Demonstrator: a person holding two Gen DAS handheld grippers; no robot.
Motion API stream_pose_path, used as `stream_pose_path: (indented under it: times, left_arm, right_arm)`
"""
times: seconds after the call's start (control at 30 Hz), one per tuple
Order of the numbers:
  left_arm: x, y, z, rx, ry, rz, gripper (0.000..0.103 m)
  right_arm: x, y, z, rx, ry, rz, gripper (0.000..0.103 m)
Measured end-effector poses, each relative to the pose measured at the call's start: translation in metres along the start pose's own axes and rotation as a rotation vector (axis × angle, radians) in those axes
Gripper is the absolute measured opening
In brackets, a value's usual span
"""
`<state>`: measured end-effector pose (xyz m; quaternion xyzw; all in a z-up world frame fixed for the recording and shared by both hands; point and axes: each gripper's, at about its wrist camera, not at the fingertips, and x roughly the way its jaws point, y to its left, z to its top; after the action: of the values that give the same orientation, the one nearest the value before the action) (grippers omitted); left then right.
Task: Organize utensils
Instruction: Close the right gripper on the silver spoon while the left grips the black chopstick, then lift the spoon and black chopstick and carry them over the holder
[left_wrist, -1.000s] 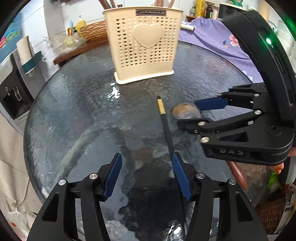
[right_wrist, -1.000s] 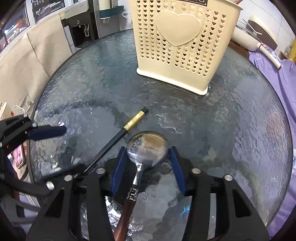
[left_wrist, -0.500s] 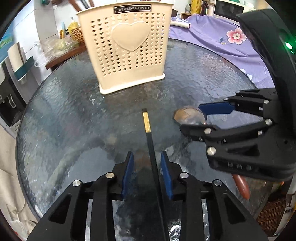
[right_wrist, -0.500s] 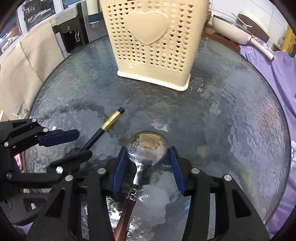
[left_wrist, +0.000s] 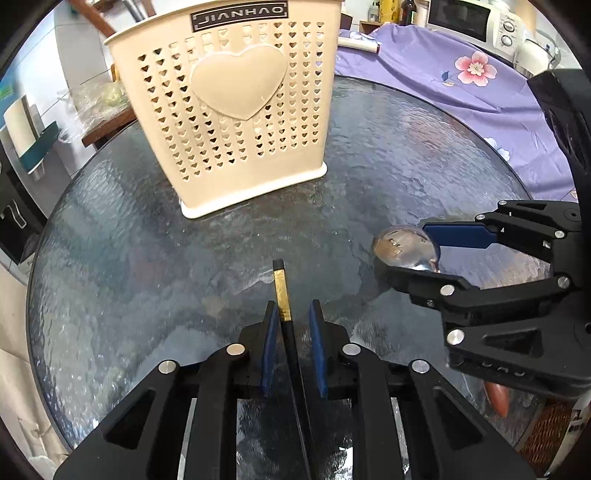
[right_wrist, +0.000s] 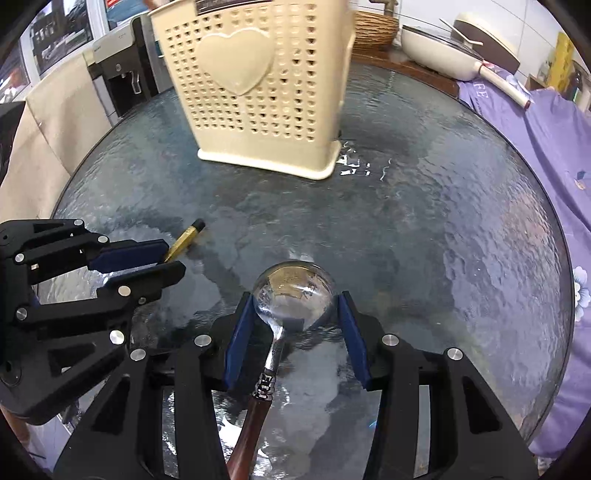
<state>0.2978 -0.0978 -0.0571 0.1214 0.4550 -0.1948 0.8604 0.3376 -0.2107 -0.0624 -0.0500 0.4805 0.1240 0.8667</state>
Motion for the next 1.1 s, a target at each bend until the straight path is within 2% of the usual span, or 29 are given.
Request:
stream_pose_path:
  times: [0.13, 0.4, 0.53, 1.1]
  left_arm:
    - [0.003, -0.002, 0.005, 0.008, 0.0, 0.002, 0.008]
    - [0.005, 0.001, 0.011, -0.028, -0.009, -0.015, 0.007]
    - [-0.002, 0.001, 0.012, -0.032, -0.032, -0.009, 0.007]
    - [-0.104, 0.017, 0.022, -0.099, -0.289, 0.014, 0.007]
  right_arm:
    - [0.0, -0.002, 0.0, -0.004, 0.0, -0.012, 0.047]
    - [-0.003, -0.007, -0.002, 0.031, -0.018, 0.011, 0.047]
    - [-0.014, -0.01, -0.003, 0.042, -0.076, 0.024, 0.047]
    - [-0.091, 0.004, 0.008, -0.017, -0.309, 0.062, 0.047]
